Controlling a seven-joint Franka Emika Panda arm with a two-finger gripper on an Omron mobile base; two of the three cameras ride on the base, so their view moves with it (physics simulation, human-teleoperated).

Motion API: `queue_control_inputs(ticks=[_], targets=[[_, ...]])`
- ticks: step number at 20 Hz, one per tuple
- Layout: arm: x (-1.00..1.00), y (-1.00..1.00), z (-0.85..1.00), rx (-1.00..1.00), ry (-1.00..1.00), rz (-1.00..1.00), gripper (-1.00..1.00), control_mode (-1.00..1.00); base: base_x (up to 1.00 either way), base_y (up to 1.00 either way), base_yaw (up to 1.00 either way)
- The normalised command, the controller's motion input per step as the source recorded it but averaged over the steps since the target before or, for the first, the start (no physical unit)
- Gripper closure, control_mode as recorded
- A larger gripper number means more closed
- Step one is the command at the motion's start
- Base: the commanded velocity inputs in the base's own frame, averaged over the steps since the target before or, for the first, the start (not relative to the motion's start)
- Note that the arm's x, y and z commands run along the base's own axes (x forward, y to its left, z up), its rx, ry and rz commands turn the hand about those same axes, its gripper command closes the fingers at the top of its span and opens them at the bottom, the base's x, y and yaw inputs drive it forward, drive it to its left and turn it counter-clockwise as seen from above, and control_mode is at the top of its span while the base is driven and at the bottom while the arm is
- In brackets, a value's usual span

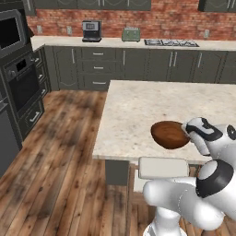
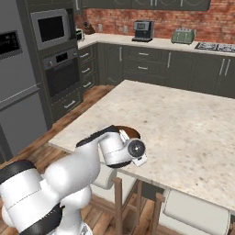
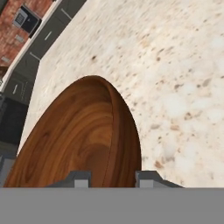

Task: Pick up the bowls from the cabinet and place each bowl in front of a stool on the dining counter.

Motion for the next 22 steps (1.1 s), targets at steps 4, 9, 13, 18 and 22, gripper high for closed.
queue_control_inputs(ticks=[4,9,13,18,22], targets=[[0.27,0.0,-0.15,0.0,0.0,0.0,1.0,-1.0,0.0,0.0,0.0],[0.35,0.0,-0.11,0.0,0.0,0.0,1.0,-1.0,0.0,0.0,0.0],[0.27,0.0,-0.12,0.0,0.0,0.0,1.0,-1.0,0.0,0.0,0.0],[0.23,0.0,-0.14,0.0,0.0,0.0,1.0,-1.0,0.0,0.0,0.0],[0.08,0.0,-0.04,0.0,-0.01,0.0,1.0,-1.0,0.0,0.0,0.0]])
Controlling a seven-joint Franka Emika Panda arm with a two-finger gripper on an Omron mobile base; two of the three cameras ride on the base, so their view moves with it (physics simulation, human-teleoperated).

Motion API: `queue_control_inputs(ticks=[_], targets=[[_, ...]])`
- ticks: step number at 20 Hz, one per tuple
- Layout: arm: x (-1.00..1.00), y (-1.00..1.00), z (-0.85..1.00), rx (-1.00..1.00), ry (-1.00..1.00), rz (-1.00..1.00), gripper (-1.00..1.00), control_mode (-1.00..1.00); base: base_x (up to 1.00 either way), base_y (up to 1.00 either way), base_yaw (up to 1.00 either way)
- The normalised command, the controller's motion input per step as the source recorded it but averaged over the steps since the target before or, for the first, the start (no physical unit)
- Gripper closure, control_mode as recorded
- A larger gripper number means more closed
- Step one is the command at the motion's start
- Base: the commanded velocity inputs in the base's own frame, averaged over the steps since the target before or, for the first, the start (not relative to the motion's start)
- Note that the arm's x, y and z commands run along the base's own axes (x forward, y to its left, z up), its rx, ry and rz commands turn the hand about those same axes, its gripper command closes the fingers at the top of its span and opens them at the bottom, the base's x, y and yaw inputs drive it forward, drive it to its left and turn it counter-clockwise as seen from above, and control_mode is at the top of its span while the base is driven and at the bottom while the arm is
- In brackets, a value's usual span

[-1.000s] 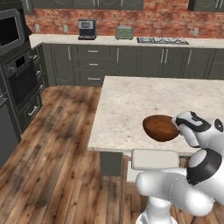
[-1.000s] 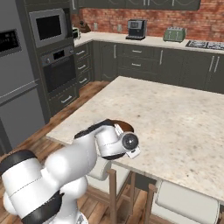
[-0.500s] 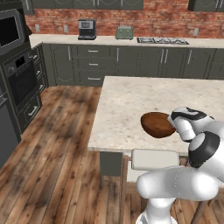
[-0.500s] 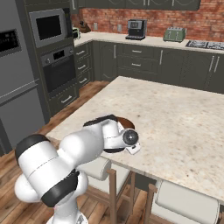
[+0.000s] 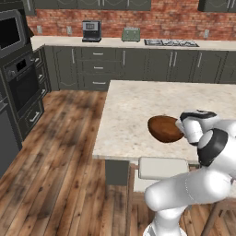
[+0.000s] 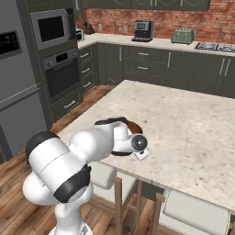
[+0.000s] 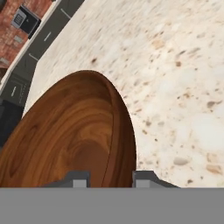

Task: Pick up the bowls from the cabinet and place each bowl in front of a stool on the dining counter.

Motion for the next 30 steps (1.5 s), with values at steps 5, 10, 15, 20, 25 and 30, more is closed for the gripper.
queue_control_inputs(ticks=[5,10,15,20,25,30], targets=[[-0.17,0.0,0.36,0.0,-0.11,0.0,-1.0,-1.0,0.0,0.0,0.0],[-0.11,-0.04,0.96,-0.04,-0.07,0.03,-1.0,-1.0,0.0,0.0,0.0],[-0.16,-0.19,1.0,-0.09,0.05,0.02,-1.0,-1.0,0.0,0.0,0.0],[-0.62,-0.31,1.0,-0.12,0.27,0.02,-1.0,-1.0,0.0,0.0,0.0],[-0.91,-0.1,0.88,-0.14,0.39,0.1,-1.0,-1.0,0.0,0.0,0.0],[-0.87,0.0,0.73,-0.14,0.26,0.17,-1.0,-1.0,0.0,0.0,0.0]])
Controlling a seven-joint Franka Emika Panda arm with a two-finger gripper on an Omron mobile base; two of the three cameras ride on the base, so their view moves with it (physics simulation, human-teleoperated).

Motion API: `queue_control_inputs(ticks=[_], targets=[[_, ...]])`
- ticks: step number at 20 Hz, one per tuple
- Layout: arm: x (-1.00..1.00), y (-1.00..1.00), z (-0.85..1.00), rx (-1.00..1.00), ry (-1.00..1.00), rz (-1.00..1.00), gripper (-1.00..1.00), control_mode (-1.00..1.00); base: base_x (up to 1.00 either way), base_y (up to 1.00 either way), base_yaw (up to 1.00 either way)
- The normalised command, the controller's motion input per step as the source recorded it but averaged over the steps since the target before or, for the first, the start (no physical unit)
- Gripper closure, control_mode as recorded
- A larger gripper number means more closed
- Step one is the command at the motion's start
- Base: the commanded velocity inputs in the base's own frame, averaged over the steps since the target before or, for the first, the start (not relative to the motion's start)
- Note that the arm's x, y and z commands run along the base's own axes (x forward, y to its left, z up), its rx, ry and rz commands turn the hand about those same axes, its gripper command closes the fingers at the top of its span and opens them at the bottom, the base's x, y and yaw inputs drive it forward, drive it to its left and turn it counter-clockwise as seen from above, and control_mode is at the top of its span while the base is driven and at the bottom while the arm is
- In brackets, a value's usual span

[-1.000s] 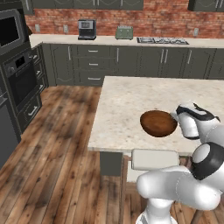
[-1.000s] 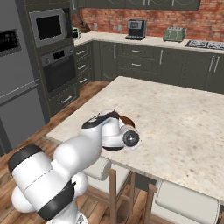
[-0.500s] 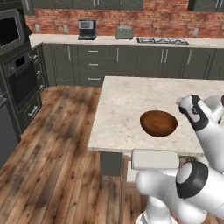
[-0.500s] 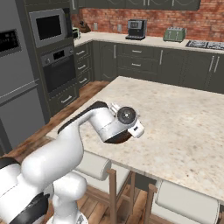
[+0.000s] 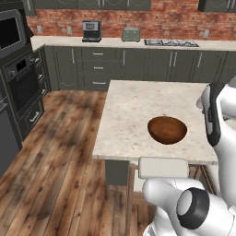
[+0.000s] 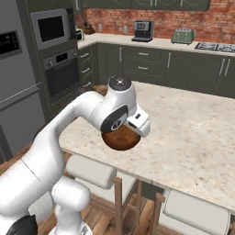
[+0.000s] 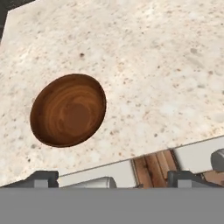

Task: Pick up the bowls from the cabinet and place each bowl in front of a stool on the dining counter.

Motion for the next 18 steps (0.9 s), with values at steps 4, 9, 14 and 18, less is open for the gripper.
queue_control_inputs(ticks=[4,9,14,18], targets=[[-0.54,0.09,0.67,-0.1,0.15,0.17,-1.0,-1.0,0.0,0.0,0.0],[-0.49,0.23,0.48,-0.12,0.05,0.17,-1.0,-1.0,0.0,0.0,0.0],[-0.59,0.37,0.25,-0.15,-0.18,0.15,-1.0,-1.0,0.0,0.0,0.0],[-0.84,0.38,-0.04,-0.15,-0.81,0.01,-1.0,-1.0,0.0,0.0,0.0]])
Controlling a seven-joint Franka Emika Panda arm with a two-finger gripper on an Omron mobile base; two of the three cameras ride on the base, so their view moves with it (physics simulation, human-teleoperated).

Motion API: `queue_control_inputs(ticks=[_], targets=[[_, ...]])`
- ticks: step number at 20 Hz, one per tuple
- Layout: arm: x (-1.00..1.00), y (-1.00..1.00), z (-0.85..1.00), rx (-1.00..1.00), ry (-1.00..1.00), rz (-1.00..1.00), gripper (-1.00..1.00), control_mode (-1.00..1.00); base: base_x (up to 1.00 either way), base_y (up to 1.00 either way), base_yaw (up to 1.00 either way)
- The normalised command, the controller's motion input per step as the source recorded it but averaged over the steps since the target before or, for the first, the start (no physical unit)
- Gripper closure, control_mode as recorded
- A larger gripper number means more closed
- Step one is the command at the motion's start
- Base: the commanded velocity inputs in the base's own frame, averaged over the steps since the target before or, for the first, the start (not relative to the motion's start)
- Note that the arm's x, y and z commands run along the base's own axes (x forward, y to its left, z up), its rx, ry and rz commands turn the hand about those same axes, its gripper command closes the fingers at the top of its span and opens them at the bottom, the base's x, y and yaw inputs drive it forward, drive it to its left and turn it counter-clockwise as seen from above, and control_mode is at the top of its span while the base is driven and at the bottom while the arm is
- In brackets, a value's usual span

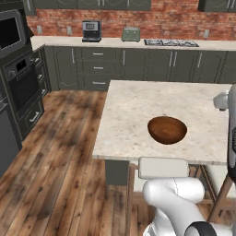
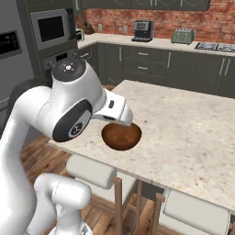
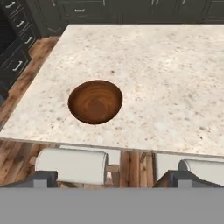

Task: Pick up the bowls from the cabinet and place each bowl in front of a stool on the dining counter.

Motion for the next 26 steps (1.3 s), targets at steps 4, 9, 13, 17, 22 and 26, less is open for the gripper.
queue_control_inputs(ticks=[4,9,13,17,22,26], targets=[[-0.49,0.39,0.02,-0.07,-0.55,0.0,-1.0,-1.0,0.0,0.0,0.0],[-0.16,0.3,0.18,0.0,-0.13,0.0,-1.0,-1.0,0.0,0.0,0.0],[-0.06,0.34,0.05,-0.03,-0.11,0.0,-1.0,-1.0,0.0,0.0,0.0],[0.0,0.1,0.0,0.0,0.0,0.0,-1.0,-1.0,0.0,0.0,0.0],[0.0,0.0,0.0,0.0,0.0,0.0,-1.0,1.0,-0.03,0.03,0.0],[0.0,0.0,0.0,0.0,0.0,0.0,-1.0,1.0,-0.22,0.41,0.04]])
